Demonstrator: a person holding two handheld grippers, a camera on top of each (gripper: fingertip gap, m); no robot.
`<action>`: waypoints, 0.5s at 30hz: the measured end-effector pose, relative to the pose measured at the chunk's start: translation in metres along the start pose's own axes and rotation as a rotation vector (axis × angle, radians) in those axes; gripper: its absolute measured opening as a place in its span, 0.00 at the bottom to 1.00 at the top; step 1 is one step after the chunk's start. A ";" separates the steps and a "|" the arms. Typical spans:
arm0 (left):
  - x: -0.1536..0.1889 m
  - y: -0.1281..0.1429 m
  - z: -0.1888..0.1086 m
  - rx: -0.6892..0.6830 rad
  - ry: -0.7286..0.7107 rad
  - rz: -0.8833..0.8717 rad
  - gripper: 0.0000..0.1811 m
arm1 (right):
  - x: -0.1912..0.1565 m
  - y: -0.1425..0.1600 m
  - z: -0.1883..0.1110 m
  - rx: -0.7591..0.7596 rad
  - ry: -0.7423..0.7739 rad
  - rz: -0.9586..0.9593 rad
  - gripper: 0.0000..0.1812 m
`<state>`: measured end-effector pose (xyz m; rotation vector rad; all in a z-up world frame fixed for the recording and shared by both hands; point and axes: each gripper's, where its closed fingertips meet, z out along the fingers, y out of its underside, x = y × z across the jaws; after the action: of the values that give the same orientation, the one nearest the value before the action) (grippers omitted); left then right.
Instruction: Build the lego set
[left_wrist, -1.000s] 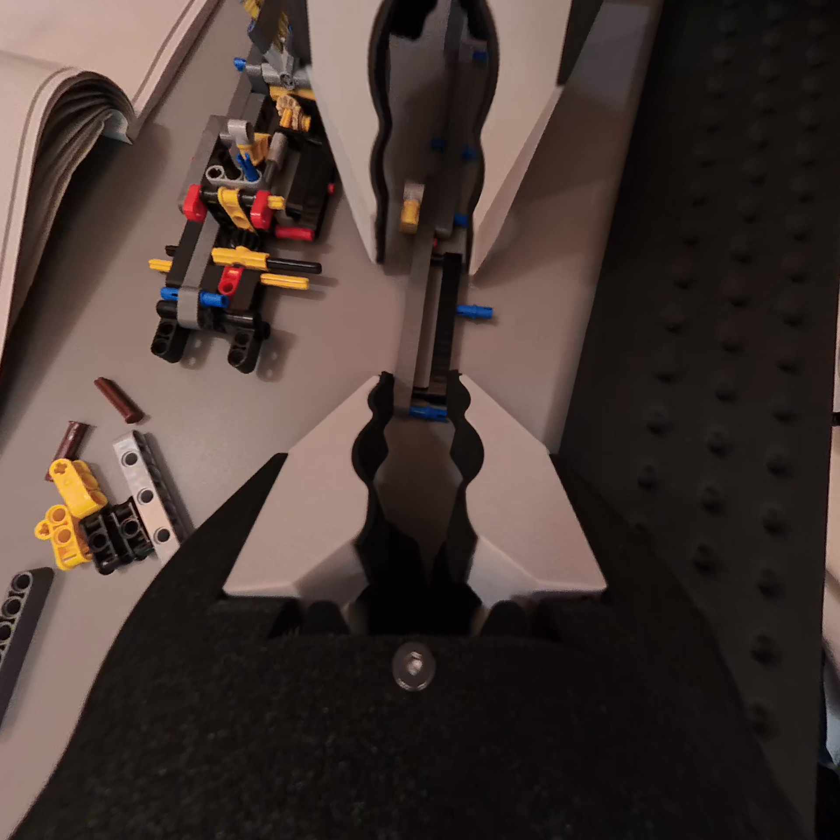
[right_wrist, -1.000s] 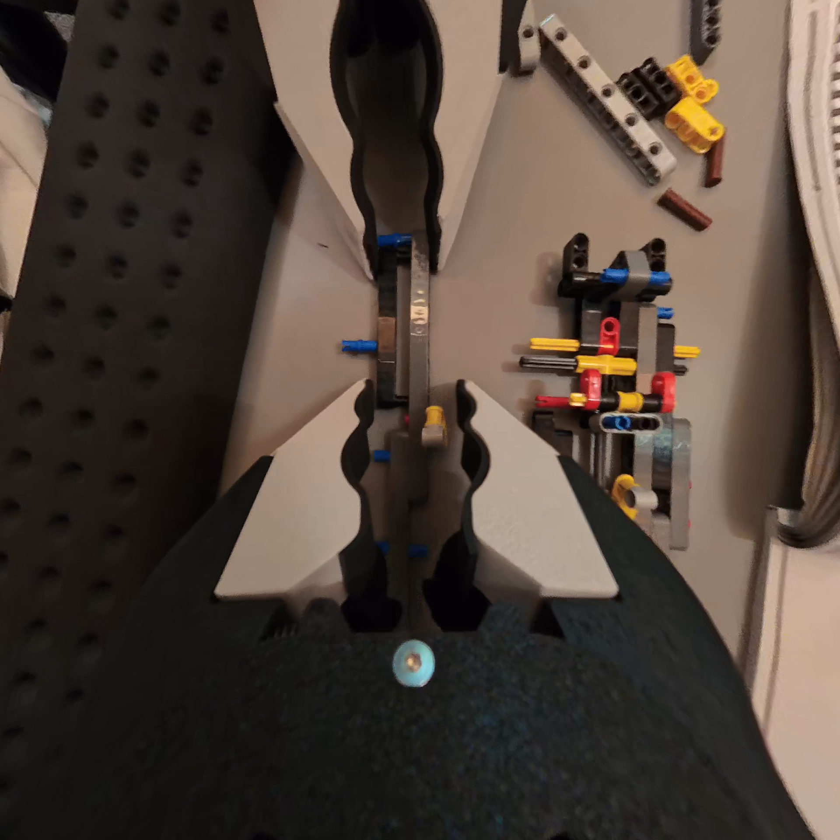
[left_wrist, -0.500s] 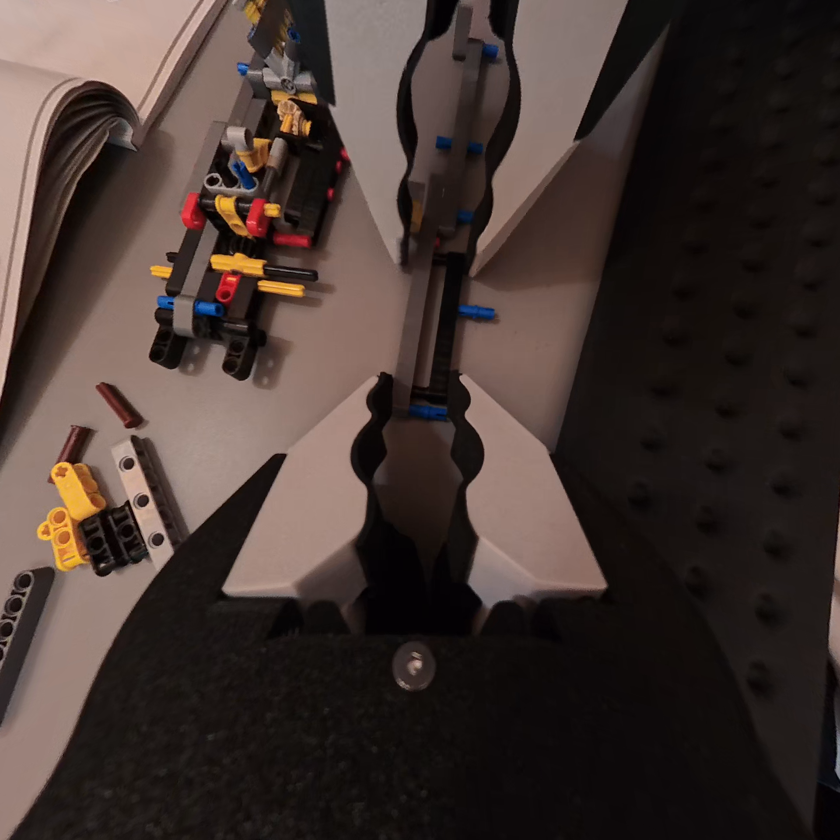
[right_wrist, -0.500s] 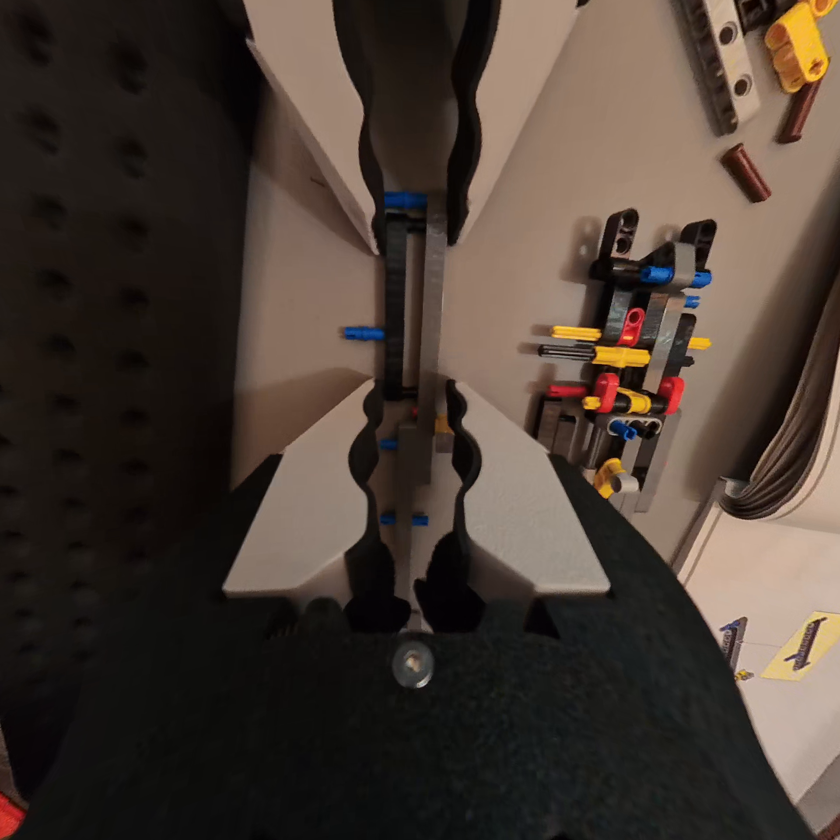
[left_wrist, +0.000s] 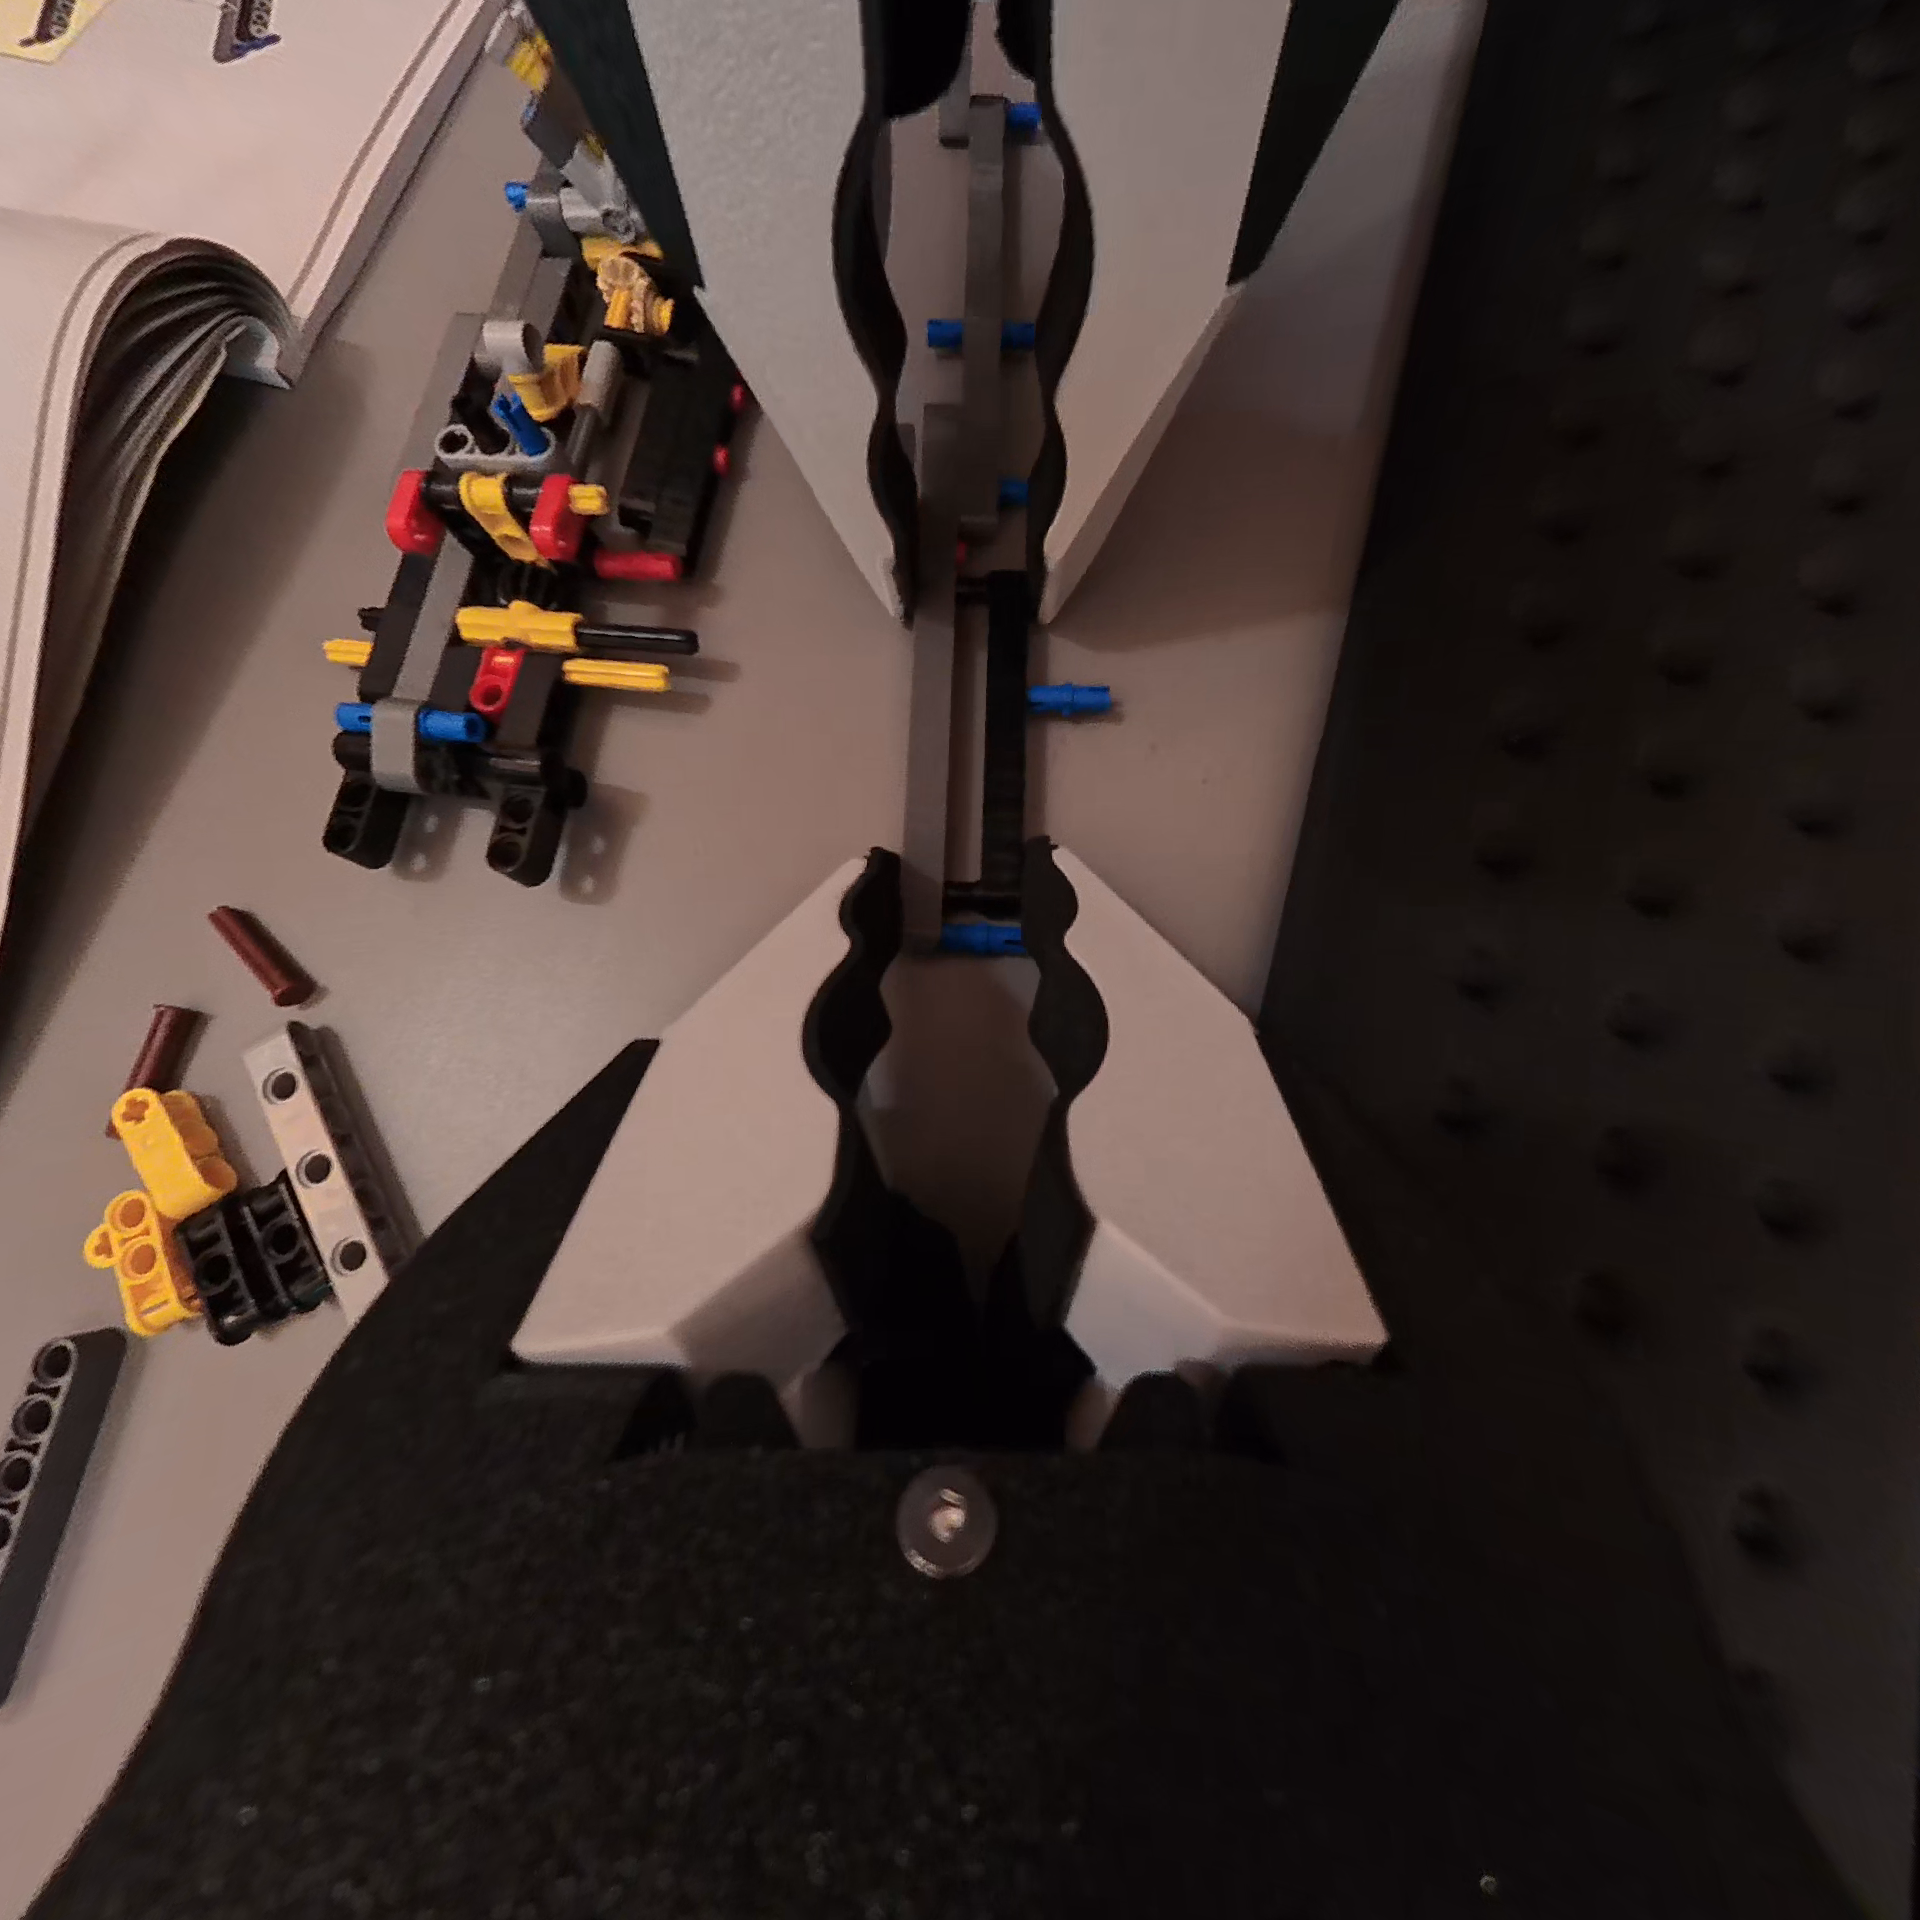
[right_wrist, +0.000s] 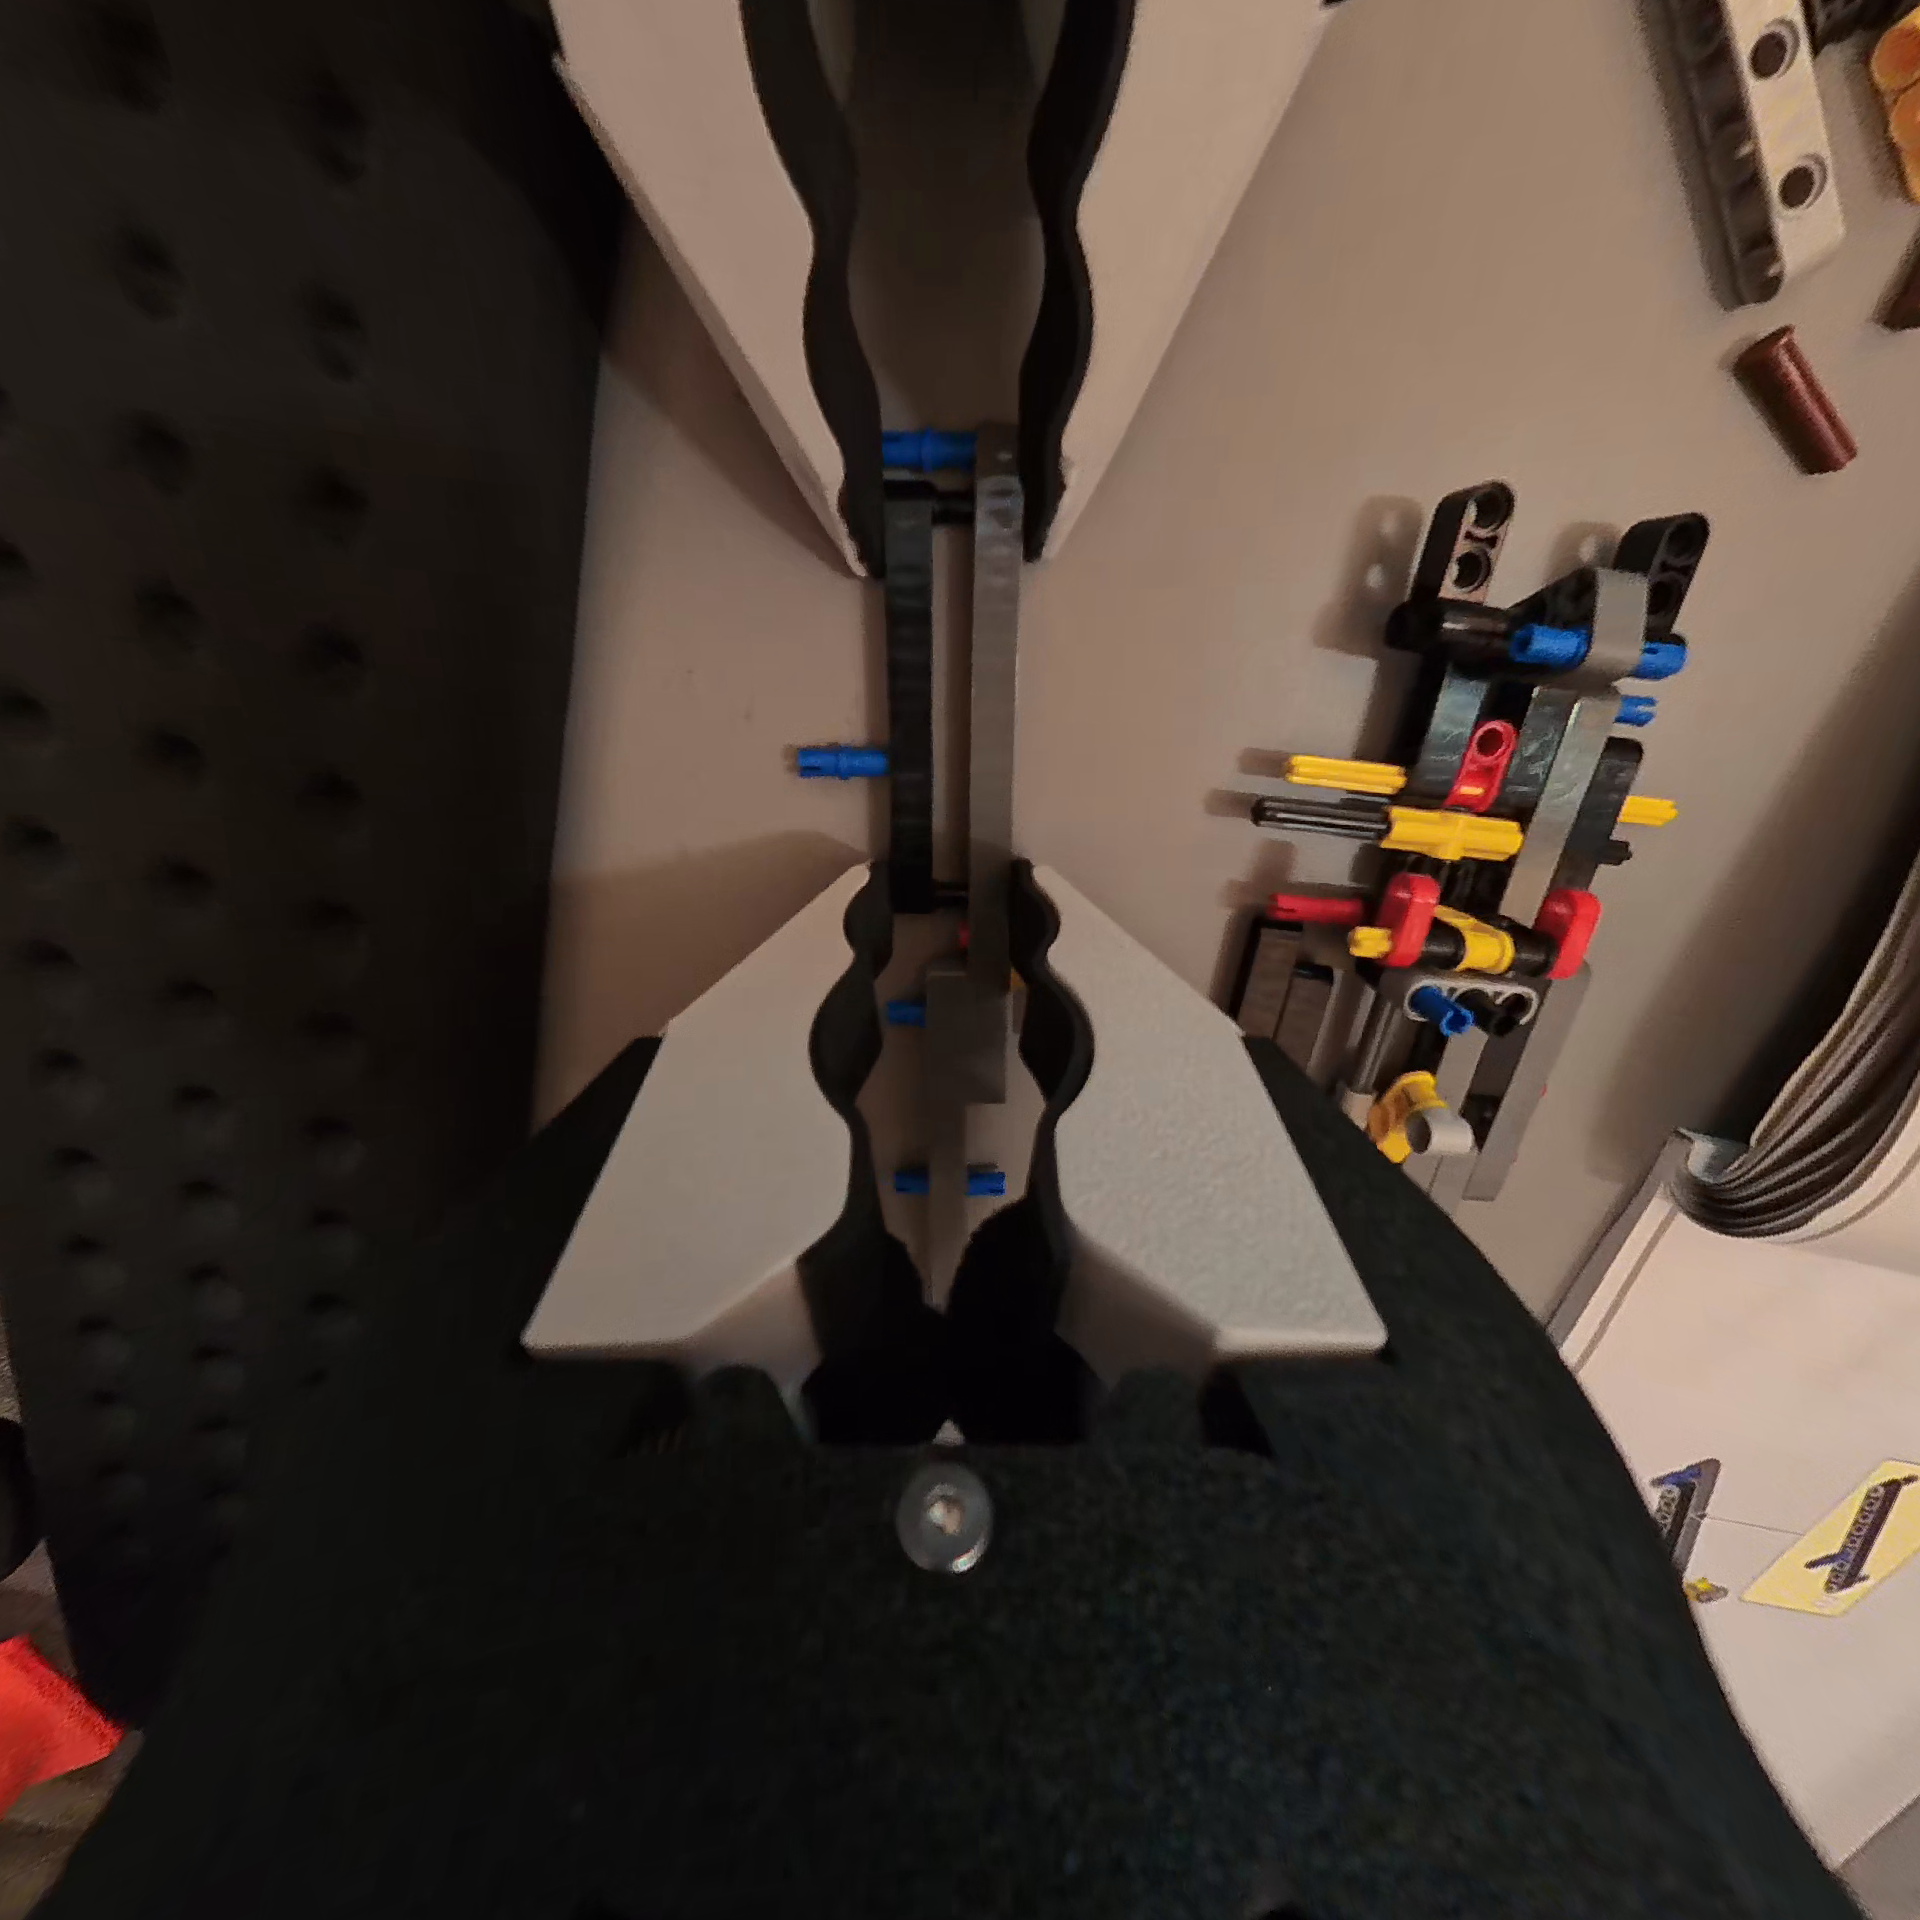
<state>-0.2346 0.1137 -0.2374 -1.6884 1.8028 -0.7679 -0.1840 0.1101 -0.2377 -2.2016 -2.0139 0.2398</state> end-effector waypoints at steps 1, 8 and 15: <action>0.000 0.000 0.000 0.000 0.000 0.002 0.13 | 0.000 0.000 0.000 -0.005 0.000 -0.001 0.12; 0.001 0.000 0.001 0.002 0.007 0.006 0.12 | 0.000 0.001 0.000 0.041 -0.003 0.014 0.08; 0.001 -0.002 0.001 0.007 0.008 -0.011 0.12 | -0.001 0.000 0.000 0.045 0.017 0.042 0.08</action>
<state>-0.2328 0.1128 -0.2370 -1.6945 1.7959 -0.7850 -0.1844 0.1091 -0.2378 -2.2129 -1.9362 0.2671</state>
